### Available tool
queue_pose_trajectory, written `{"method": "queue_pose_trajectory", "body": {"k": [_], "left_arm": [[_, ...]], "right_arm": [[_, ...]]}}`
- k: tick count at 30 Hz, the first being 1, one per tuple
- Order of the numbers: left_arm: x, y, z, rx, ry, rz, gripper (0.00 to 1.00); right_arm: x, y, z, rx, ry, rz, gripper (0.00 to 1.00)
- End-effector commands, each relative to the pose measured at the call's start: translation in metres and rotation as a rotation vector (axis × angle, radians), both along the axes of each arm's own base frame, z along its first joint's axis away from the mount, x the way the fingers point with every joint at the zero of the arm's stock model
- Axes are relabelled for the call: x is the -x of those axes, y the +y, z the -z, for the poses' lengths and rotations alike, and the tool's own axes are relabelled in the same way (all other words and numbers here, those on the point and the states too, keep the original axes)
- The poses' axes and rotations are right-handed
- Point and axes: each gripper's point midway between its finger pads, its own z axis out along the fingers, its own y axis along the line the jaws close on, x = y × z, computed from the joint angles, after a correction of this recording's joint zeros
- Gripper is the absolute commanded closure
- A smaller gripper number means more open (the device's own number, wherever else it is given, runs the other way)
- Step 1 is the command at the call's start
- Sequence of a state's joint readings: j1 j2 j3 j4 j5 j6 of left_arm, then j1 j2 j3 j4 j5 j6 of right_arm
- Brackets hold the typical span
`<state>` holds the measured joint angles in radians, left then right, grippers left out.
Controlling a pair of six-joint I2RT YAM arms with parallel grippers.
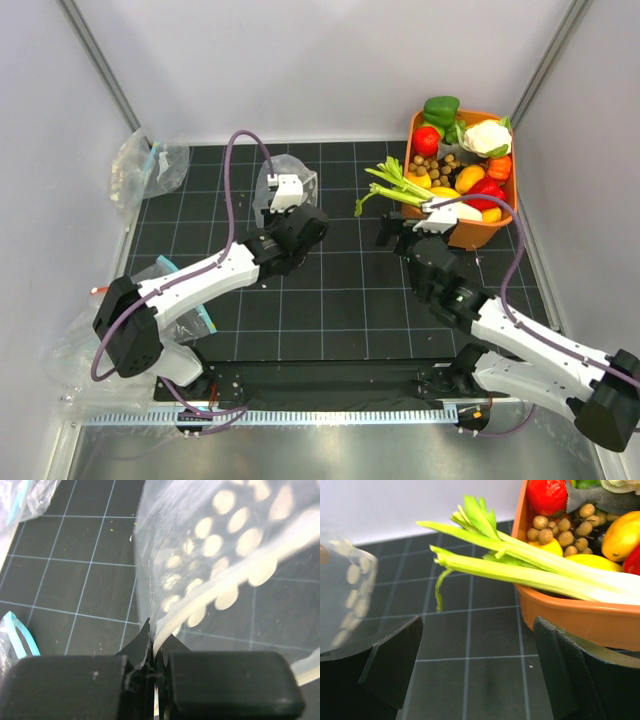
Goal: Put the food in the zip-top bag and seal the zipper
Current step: Pick up the fake vegetable from the bin.
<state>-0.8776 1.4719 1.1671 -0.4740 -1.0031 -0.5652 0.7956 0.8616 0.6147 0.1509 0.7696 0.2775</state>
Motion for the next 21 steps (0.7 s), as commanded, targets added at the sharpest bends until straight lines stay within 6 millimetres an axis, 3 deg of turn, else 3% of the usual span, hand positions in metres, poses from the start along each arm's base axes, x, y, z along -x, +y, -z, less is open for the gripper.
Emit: {"method": "queue_pose_trajectory", "body": {"k": [1, 7, 9, 10, 12, 16, 21], "left_arm": [[-0.006, -0.001, -0.029, 0.054, -0.094, 0.004, 1.0], [-0.005, 0.005, -0.037, 0.051, -0.118, -0.02, 1.0], [-0.005, 0.007, -0.037, 0.047, -0.121, -0.027, 1.0], [-0.004, 0.008, -0.038, 0.043, -0.126, -0.032, 1.0], [-0.004, 0.009, -0.039, 0.039, -0.129, -0.036, 1.0], [-0.002, 0.012, -0.044, 0.053, -0.136, -0.033, 1.0], [-0.001, 0.012, -0.046, 0.064, -0.139, -0.03, 1.0]], "right_arm": [[-0.012, -0.004, -0.011, 0.1, -0.028, 0.057, 0.0], [-0.029, 0.009, -0.018, 0.363, -0.016, 0.001, 0.0], [-0.036, 0.017, -0.008, 0.537, -0.019, -0.058, 0.0], [-0.04, 0.015, -0.014, 0.553, -0.049, -0.03, 0.0], [-0.051, 0.007, -0.001, 0.643, -0.011, 0.019, 0.0], [-0.074, 0.0, 0.005, 0.819, 0.023, 0.06, 0.0], [-0.105, -0.02, 0.011, 0.838, 0.065, 0.137, 0.0]]}}
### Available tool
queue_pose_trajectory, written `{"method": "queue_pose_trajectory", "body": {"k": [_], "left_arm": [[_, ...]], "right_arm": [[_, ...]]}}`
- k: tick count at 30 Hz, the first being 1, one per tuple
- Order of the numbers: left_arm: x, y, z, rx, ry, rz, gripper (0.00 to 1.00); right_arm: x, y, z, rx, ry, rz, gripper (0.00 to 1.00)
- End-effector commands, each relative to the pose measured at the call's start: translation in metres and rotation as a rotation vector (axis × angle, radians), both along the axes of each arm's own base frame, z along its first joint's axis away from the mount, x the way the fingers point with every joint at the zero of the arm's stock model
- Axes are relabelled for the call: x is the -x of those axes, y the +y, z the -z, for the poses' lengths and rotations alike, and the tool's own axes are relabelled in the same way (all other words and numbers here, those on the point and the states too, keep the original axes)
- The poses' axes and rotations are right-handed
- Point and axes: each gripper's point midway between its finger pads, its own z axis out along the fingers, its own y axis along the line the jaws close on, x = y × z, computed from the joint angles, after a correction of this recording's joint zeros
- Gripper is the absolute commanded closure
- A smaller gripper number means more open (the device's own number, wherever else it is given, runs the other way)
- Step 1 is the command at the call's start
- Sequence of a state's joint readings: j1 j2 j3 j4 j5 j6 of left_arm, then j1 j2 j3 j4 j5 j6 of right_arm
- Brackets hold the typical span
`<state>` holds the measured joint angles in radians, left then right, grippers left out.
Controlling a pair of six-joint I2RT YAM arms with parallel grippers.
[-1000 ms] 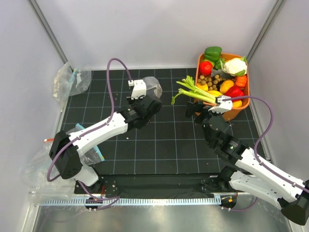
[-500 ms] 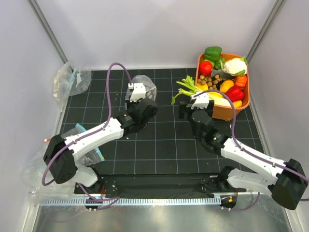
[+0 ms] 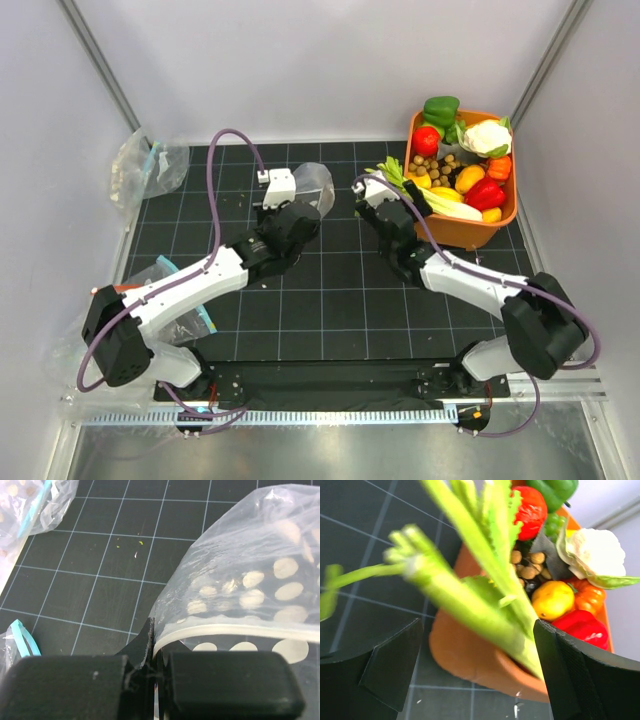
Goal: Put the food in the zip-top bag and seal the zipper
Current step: Pick up the fake vegetable from the bin.
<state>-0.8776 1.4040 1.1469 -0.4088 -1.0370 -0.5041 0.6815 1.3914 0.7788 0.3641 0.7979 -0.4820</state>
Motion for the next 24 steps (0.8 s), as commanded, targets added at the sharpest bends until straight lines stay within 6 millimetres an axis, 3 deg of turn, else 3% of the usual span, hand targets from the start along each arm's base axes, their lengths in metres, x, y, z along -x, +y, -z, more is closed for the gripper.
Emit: {"method": "queue_pose_trajectory", "body": {"k": [1, 8, 10, 11, 14, 15, 16, 24], "left_arm": [[-0.001, 0.004, -0.02, 0.049, -0.063, -0.022, 1.0], [-0.003, -0.001, -0.018, 0.048, -0.054, -0.011, 1.0], [-0.003, -0.001, -0.019, 0.048, -0.055, -0.01, 1.0], [-0.003, 0.0, -0.019, 0.048, -0.055, -0.01, 1.0], [-0.003, -0.001, -0.018, 0.049, -0.052, -0.005, 1.0], [-0.002, -0.001, -0.018, 0.05, -0.051, -0.004, 1.0], [-0.002, -0.002, -0.017, 0.051, -0.049, -0.002, 1.0], [-0.005, -0.006, -0.011, 0.038, -0.035, -0.001, 1.0]], "right_arm": [[-0.027, -0.019, -0.04, -0.022, -0.115, 0.085, 0.0], [-0.048, -0.037, -0.033, -0.039, -0.182, 0.212, 0.01], [-0.05, -0.037, -0.036, -0.059, -0.205, 0.23, 0.21], [-0.048, -0.039, -0.04, -0.082, -0.223, 0.245, 0.44], [-0.042, -0.039, -0.047, -0.174, -0.258, 0.234, 0.69], [-0.037, -0.042, -0.06, -0.218, -0.29, 0.229, 0.92], [-0.032, -0.044, -0.062, -0.262, -0.306, 0.238, 0.99], [0.012, -0.062, -0.116, -0.442, -0.438, 0.205, 0.99]]}}
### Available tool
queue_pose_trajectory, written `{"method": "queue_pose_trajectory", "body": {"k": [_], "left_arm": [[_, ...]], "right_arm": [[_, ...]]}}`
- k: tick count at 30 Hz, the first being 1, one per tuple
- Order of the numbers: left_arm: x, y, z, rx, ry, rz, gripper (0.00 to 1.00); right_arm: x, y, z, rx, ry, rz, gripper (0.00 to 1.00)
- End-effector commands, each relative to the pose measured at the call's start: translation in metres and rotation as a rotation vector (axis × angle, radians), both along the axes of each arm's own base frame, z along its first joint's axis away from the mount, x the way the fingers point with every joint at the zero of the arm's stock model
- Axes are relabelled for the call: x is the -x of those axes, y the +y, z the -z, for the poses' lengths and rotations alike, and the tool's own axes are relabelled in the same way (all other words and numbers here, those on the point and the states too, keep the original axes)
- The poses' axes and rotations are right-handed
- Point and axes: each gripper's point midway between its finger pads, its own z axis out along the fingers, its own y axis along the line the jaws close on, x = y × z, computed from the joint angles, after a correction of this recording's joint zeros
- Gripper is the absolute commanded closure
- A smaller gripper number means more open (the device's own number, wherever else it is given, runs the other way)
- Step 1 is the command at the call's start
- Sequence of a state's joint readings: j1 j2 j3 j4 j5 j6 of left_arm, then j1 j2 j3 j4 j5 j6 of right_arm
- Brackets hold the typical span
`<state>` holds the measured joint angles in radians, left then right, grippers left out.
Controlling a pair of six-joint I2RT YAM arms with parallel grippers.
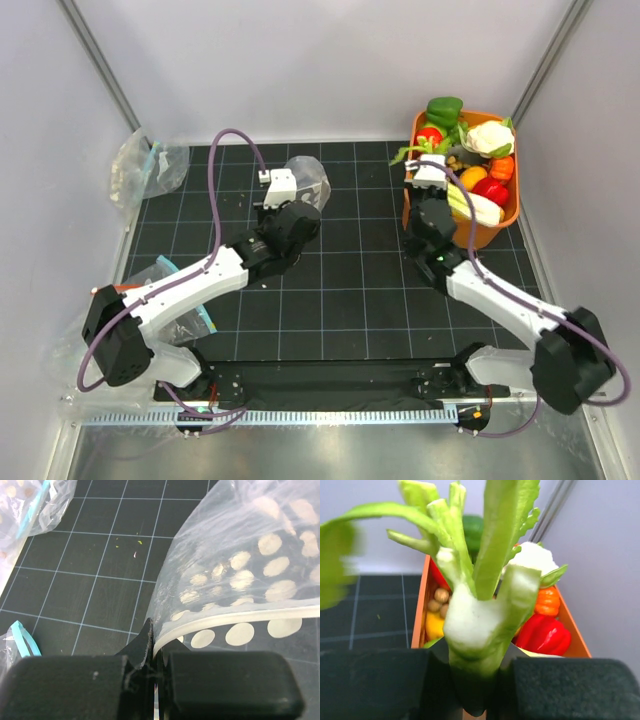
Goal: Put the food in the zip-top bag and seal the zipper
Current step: Pick up the fake vegetable from the bin.
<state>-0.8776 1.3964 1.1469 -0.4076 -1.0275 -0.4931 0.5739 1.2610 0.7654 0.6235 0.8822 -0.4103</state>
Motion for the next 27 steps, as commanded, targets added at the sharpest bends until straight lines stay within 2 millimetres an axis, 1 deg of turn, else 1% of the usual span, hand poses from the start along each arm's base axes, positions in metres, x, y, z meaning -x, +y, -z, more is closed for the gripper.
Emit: {"method": "queue_pose_trajectory", "body": {"k": [1, 3, 4, 6, 7, 8, 9, 10, 11, 13, 14, 15, 16, 17, 18, 19, 20, 23, 24, 25, 27], "left_arm": [[-0.006, -0.006, -0.008, 0.033, -0.03, -0.014, 1.0], [-0.007, -0.008, -0.008, 0.027, -0.024, -0.014, 1.0], [-0.007, -0.008, -0.007, 0.024, -0.021, -0.014, 1.0], [-0.009, -0.011, -0.005, 0.022, -0.01, -0.008, 1.0], [-0.009, -0.012, -0.004, 0.024, -0.005, -0.002, 1.0], [-0.009, -0.014, -0.003, 0.025, 0.001, 0.005, 1.0], [-0.01, -0.018, -0.001, 0.03, 0.01, 0.017, 1.0], [-0.01, -0.02, 0.0, 0.031, 0.019, 0.025, 1.0], [-0.01, -0.022, 0.002, 0.034, 0.027, 0.032, 1.0], [-0.01, -0.029, 0.006, 0.043, 0.05, 0.058, 1.0], [-0.01, -0.031, 0.006, 0.049, 0.055, 0.066, 1.0], [-0.01, -0.035, 0.009, 0.054, 0.067, 0.079, 1.0], [-0.01, -0.042, 0.011, 0.07, 0.081, 0.103, 1.0], [-0.009, -0.046, 0.014, 0.079, 0.097, 0.122, 1.0], [-0.009, -0.05, 0.015, 0.088, 0.107, 0.139, 1.0], [-0.008, -0.058, 0.019, 0.104, 0.129, 0.172, 1.0], [-0.008, -0.063, 0.021, 0.11, 0.139, 0.188, 1.0], [-0.007, -0.074, 0.027, 0.124, 0.169, 0.227, 1.0], [-0.007, -0.077, 0.029, 0.123, 0.177, 0.233, 1.0], [-0.007, -0.078, 0.03, 0.122, 0.183, 0.238, 1.0], [-0.009, -0.082, 0.036, 0.112, 0.198, 0.241, 1.0]], "right_arm": [[0.022, -0.003, -0.04, -0.162, -0.147, -0.032, 0.99], [0.028, 0.004, -0.046, -0.214, -0.168, -0.094, 0.99], [0.035, 0.011, -0.053, -0.228, -0.175, -0.161, 0.99], [0.042, 0.02, -0.062, -0.296, -0.199, -0.245, 0.99], [0.045, 0.025, -0.062, -0.318, -0.197, -0.283, 0.99], [0.055, 0.037, -0.075, -0.362, -0.229, -0.387, 0.99], [0.06, 0.045, -0.08, -0.374, -0.236, -0.448, 0.99], [0.064, 0.053, -0.078, -0.382, -0.231, -0.499, 0.99], [0.078, 0.063, -0.091, -0.406, -0.269, -0.598, 0.99], [0.093, 0.077, -0.094, -0.476, -0.326, -0.721, 0.99], [0.106, 0.092, -0.098, -0.483, -0.351, -0.842, 0.99], [0.119, 0.098, -0.106, -0.497, -0.395, -0.919, 0.99], [0.132, 0.103, -0.11, -0.551, -0.452, -0.994, 0.99], [0.14, 0.109, -0.112, -0.565, -0.475, -1.052, 0.99], [0.154, 0.121, -0.114, -0.551, -0.5, -1.162, 0.99], [0.161, 0.125, -0.116, -0.565, -0.511, -1.205, 0.99], [0.166, 0.128, -0.115, -0.558, -0.518, -1.239, 0.99], [0.183, 0.127, -0.115, -0.563, -0.6, -1.307, 0.99], [0.195, 0.121, -0.125, -0.568, -0.675, -1.335, 0.99], [0.202, 0.124, -0.12, -0.564, -0.675, -1.375, 0.99], [0.218, 0.126, -0.128, -0.579, -0.707, -1.456, 0.99]]}}
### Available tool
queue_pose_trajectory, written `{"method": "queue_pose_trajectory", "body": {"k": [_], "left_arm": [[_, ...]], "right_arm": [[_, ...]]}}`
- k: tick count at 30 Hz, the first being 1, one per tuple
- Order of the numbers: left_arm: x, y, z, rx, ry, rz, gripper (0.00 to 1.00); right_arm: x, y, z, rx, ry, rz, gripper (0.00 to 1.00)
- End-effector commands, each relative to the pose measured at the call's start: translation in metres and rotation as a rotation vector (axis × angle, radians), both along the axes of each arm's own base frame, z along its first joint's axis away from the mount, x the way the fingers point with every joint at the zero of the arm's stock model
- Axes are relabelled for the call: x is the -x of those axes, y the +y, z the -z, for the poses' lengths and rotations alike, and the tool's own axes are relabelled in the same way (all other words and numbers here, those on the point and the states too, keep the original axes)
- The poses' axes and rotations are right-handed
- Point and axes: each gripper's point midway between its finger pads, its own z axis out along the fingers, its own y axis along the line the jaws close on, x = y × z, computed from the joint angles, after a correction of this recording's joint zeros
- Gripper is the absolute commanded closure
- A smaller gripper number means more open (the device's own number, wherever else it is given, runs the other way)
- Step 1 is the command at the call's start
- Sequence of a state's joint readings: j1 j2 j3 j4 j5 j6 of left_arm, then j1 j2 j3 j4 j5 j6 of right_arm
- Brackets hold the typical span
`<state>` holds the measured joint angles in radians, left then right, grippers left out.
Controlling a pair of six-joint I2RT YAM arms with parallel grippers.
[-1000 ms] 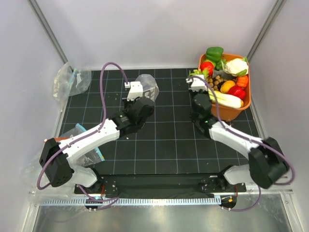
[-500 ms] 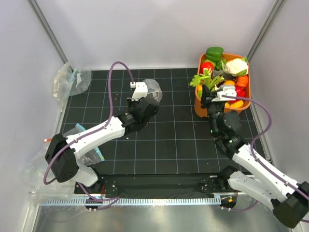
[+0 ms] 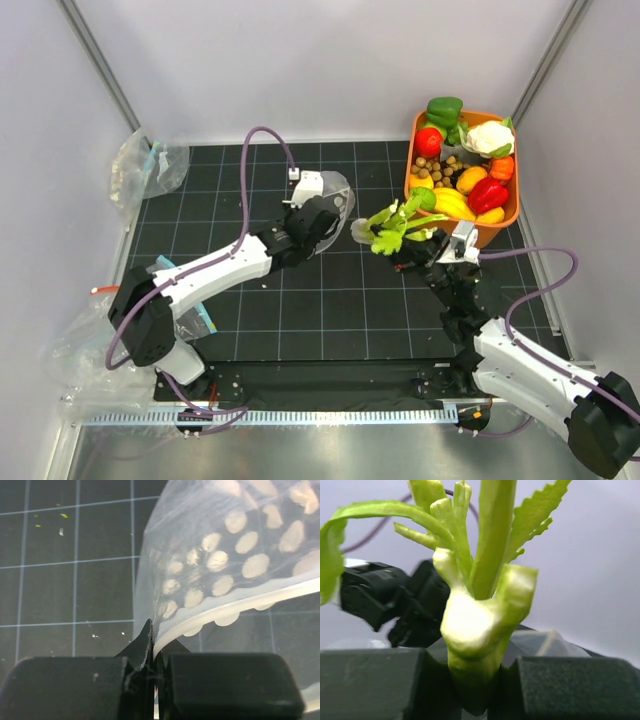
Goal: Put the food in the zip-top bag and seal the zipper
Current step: Pick up the fake vegetable from the bin.
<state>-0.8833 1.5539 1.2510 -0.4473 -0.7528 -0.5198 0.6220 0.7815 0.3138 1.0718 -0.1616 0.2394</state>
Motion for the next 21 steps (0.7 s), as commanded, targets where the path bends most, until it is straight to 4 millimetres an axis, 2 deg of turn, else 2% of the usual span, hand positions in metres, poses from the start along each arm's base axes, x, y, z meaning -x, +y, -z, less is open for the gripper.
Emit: {"method": "queue_pose_trajectory", "body": {"k": [1, 4, 7, 11, 14, 16, 18, 21], "left_arm": [[-0.003, -0.018, -0.005, 0.044, 0.014, 0.033, 1.0], [-0.007, -0.019, 0.001, 0.013, 0.03, 0.026, 1.0], [-0.009, -0.022, 0.008, -0.014, 0.043, 0.021, 1.0], [-0.009, -0.028, 0.015, -0.012, 0.072, 0.034, 1.0], [-0.006, -0.033, 0.013, 0.017, 0.088, 0.061, 1.0], [0.001, -0.038, 0.01, 0.061, 0.107, 0.097, 1.0], [0.006, -0.048, 0.006, 0.116, 0.116, 0.145, 1.0], [0.021, -0.071, 0.004, 0.228, 0.166, 0.252, 1.0]], "right_arm": [[0.07, -0.002, -0.062, -0.132, -0.292, -0.223, 0.99], [0.086, 0.002, -0.064, -0.119, -0.332, -0.301, 0.99], [0.091, 0.002, -0.064, -0.134, -0.351, -0.326, 0.99], [0.097, 0.015, -0.057, -0.087, -0.359, -0.406, 0.99], [0.092, 0.014, -0.058, -0.091, -0.359, -0.379, 0.99], [0.08, 0.005, -0.055, -0.124, -0.339, -0.296, 0.99], [0.073, -0.002, -0.053, -0.144, -0.326, -0.238, 0.99], [0.076, -0.009, -0.058, -0.169, -0.34, -0.214, 0.99]]}}
